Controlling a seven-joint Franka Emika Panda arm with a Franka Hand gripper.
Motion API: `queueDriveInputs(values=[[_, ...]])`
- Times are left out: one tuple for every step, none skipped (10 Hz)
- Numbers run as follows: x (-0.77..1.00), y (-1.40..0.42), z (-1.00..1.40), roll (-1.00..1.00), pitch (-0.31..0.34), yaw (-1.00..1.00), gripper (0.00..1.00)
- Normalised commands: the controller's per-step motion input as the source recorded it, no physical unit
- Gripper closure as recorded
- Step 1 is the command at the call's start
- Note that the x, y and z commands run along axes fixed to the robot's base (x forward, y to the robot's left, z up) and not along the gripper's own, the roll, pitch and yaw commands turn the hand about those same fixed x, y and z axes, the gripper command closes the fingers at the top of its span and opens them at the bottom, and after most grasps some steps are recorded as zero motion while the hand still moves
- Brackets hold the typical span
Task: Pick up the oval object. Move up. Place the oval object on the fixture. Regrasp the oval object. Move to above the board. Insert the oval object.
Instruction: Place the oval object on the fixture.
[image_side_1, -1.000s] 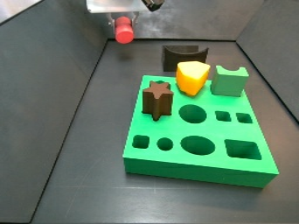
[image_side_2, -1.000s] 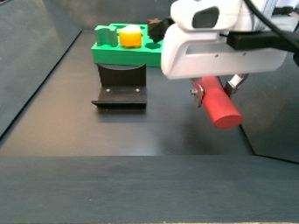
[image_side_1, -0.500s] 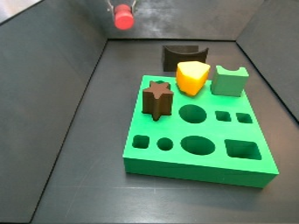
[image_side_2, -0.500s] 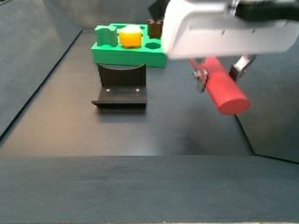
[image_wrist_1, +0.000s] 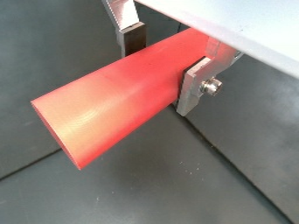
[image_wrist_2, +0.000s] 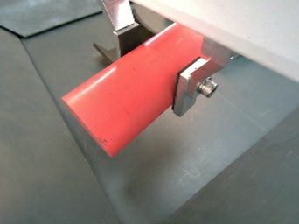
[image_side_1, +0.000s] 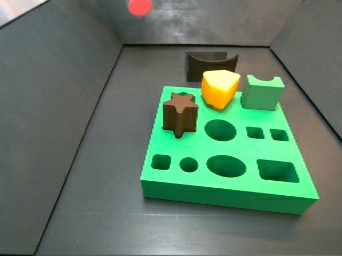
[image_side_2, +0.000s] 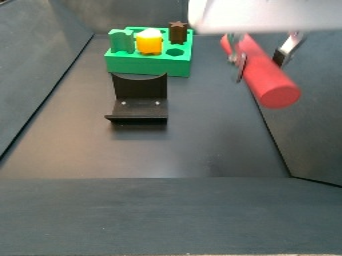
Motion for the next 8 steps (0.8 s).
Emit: queueDriveInputs(values=[[0.00,0.00,0.39,0.09,0.092,0.02,1.00],[0.00,0.00,0.25,0.08,0.094,0.02,1.00],[1.00,-0.63,-0.04,-0.02,0.139,-0.70,1.00],[1.00,-0.62,-0.09,-0.02,0.148,-0.65,1.00],[1.00,-0.57,-0.08,-0.02,0.129,-0.48,1.00],[1.00,-0.51,-0.07,-0.04,0.118,-0.29,1.00],[1.00,-0.50,-0.06,-0.05,0.118,-0.21,1.00],[1.00,-0.45,-0.06,-0.07,0.117,-0.10,1.00]])
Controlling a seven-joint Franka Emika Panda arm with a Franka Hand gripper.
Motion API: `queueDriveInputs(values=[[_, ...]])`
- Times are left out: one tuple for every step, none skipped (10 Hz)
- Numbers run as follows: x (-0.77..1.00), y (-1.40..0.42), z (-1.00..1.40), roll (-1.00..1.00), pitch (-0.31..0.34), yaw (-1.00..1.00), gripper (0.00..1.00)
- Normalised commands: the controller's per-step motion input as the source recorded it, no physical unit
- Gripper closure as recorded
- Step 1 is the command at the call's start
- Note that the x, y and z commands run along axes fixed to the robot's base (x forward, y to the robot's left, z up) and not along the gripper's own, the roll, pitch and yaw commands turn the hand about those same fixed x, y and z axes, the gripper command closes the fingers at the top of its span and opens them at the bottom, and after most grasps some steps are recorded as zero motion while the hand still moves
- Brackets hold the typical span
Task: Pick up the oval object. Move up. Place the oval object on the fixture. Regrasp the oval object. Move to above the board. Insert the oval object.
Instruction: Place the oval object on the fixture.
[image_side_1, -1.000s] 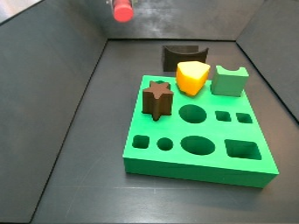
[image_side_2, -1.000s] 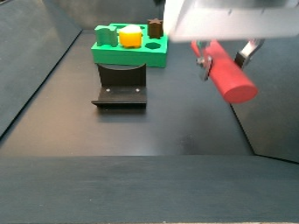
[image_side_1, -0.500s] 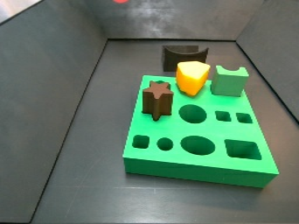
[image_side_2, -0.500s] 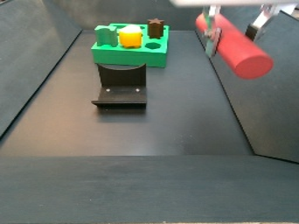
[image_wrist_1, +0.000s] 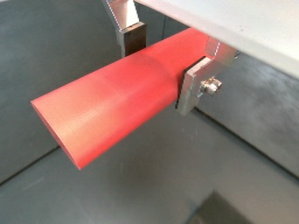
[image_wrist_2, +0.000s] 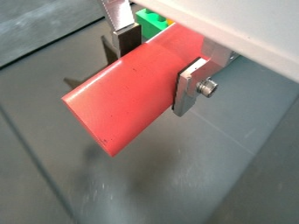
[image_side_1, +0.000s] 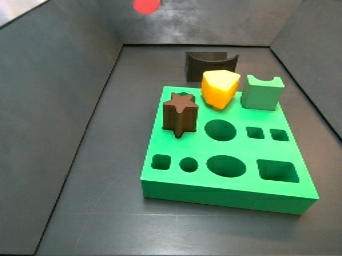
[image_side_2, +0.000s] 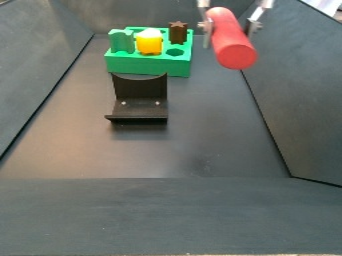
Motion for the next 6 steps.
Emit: queueDriveInputs(values=[[1.00,-0.42,-0.06,-0.07,0.120,-0.05,1.00],[1.00,-0.38,-0.05,-0.07,0.123,0.00,1.00],[1.00,-0.36,-0.05,-0.07,0.127,0.01,1.00],[1.00,-0.32,-0.04,-0.07,0.132,0.02,1.00],[1.00,-0.30,-0.04,-0.07,0.135,0.02,1.00],[1.00,-0.26,-0.03,-0.07,0.140,0.03,1.00]])
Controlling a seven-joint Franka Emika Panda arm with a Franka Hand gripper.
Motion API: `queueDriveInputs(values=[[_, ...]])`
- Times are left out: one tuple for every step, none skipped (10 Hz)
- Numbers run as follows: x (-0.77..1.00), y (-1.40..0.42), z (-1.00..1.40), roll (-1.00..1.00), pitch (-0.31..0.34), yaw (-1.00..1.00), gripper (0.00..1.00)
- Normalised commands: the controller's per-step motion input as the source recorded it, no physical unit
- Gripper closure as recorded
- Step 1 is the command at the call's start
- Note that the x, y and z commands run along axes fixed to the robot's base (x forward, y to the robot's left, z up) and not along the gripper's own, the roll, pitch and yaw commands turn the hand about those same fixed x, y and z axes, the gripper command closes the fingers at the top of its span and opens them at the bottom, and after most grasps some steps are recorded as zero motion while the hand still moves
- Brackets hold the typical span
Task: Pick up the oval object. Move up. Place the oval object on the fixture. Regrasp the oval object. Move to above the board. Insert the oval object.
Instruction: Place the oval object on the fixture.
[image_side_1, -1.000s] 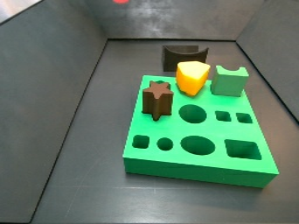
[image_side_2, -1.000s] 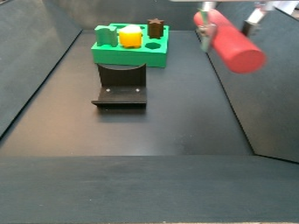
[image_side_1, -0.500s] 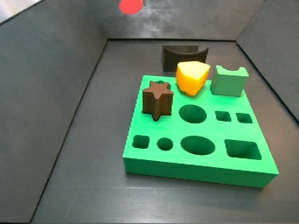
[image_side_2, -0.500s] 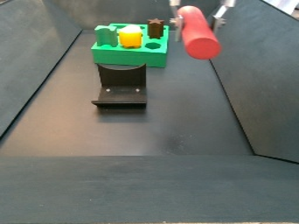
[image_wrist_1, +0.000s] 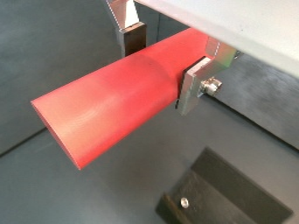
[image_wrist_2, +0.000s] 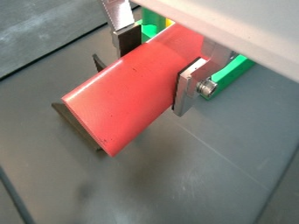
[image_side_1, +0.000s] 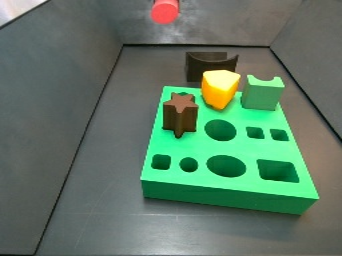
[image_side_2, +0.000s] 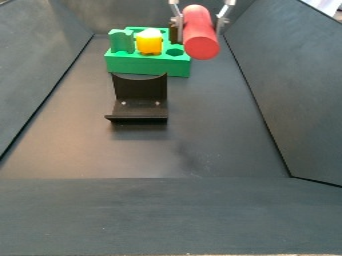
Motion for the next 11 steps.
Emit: queueDriveInputs(values=[[1.00,-0.25,-0.03,-0.07,0.142,0.03,1.00],[1.00,-0.21,-0.02,-0.07,0.151,0.03,1.00],[1.00,-0.19,-0.02,-0.07,0.152,0.03,1.00],[1.00,0.05,0.19,-1.00,-0.038,0.00,1.00],[1.00,0.07,0.20,-1.00,-0.037,0.00,1.00],[1.00,0.10,0.16,-1.00,-0.019,-0.01,1.00],[1.00,0.07,0.12,-1.00,-0.002,-0.02,1.00],[1.00,0.07,0.08,-1.00,0.024,-0.02,1.00],[0.98,0.06,0.04,-1.00,0.037,-0.02,1.00],[0.88,0.05,0.02,-1.00,0.053,-0.03,1.00],[0.82,0.05,0.01,-1.00,0.062,-0.04,1.00]])
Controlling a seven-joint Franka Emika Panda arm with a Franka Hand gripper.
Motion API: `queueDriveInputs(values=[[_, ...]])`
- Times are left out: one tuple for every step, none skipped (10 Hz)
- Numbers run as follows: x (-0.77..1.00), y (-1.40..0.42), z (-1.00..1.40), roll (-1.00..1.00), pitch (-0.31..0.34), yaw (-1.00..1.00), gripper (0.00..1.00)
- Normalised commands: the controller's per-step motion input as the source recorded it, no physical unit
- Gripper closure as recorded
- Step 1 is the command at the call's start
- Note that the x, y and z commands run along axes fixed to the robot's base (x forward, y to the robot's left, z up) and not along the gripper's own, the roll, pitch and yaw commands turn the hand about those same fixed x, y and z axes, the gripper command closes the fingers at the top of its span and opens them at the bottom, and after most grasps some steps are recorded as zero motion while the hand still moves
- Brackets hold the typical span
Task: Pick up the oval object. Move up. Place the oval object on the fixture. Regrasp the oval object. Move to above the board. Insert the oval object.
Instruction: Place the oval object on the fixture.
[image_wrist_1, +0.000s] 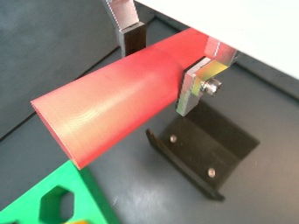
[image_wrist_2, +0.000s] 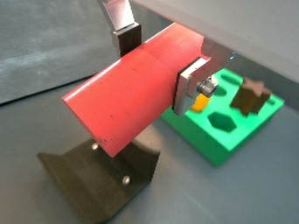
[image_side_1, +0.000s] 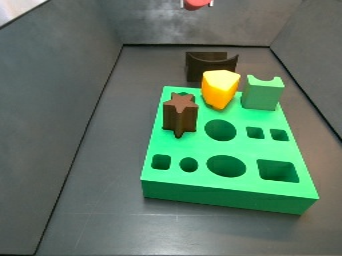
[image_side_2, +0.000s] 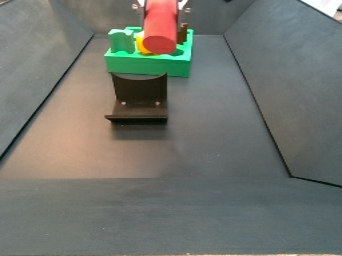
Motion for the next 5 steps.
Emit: queueDriveInputs(values=[[0.71,0.05,0.00,-1.00,0.078,-0.05,1.00],[0.63,0.05,-0.01,-1.00,0.089,-0.06,1.00],[0.52,0.05,-0.01,-1.00,0.103,-0.08,1.00],[0.47,0.05,-0.01,-1.00,0.111,-0.09,1.00],[0.37,0.05,-0.01,-0.79,0.100,-0.10,1.00]])
